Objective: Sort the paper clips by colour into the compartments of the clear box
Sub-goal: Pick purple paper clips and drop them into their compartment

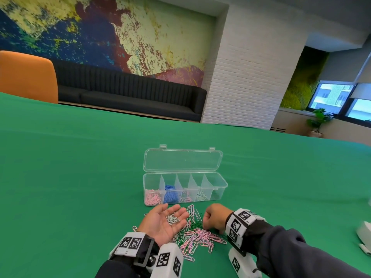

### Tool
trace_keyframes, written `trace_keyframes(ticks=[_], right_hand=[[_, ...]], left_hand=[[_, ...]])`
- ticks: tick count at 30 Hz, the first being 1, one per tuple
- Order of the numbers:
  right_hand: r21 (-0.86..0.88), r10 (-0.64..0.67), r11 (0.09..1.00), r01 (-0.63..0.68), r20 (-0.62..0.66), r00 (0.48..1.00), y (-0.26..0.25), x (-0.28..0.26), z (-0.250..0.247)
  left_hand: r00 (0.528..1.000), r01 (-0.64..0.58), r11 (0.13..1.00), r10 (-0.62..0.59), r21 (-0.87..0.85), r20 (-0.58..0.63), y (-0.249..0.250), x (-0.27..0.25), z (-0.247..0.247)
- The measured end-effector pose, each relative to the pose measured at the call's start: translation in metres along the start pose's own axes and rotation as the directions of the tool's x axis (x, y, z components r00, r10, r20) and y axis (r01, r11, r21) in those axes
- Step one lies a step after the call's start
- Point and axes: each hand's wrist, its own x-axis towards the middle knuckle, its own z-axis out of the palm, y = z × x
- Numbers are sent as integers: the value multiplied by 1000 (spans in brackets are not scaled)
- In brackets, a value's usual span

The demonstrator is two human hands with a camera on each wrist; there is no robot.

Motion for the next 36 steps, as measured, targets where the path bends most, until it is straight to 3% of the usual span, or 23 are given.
trace_keyframes(ticks=[5, 9, 12, 15, 17, 21, 26, 36], right_hand=[[96, 50, 994, -59, 95, 994, 5, 0, -13], [125, 27, 992, -36, 75, 997, 7, 1, -27], [266, -94, 961, 74, 64, 994, -2, -2, -38], [451, -261, 868, 209, 57, 964, -17, -8, -46], [506, -305, 829, 239, 50, 951, -23, -8, -47], [385, -225, 903, 193, 39, 974, -19, -4, -43], [48, 51, 998, -49, -53, 997, 0, 1, -34], [-220, 14, 975, -13, 1, 1000, -12, 4, -3]], left_hand=[[1000, -13, 1000, 13, 4, 0, 1, 0, -2], [1000, -8, 1000, 8, 7, -10, 0, 1, -1], [1000, -2, 1000, 2, 8, -11, 0, 2, 1], [1000, -1, 1000, 1, 15, -21, -1, 1, 3], [1000, 4, 1000, -4, 15, -21, -1, 0, 4], [1000, 1, 1000, 0, 2, -23, 0, -1, 3], [998, -53, 998, 52, -34, -32, 5, -1, 0], [997, -54, 998, 55, 30, -60, 3, -5, 6]])
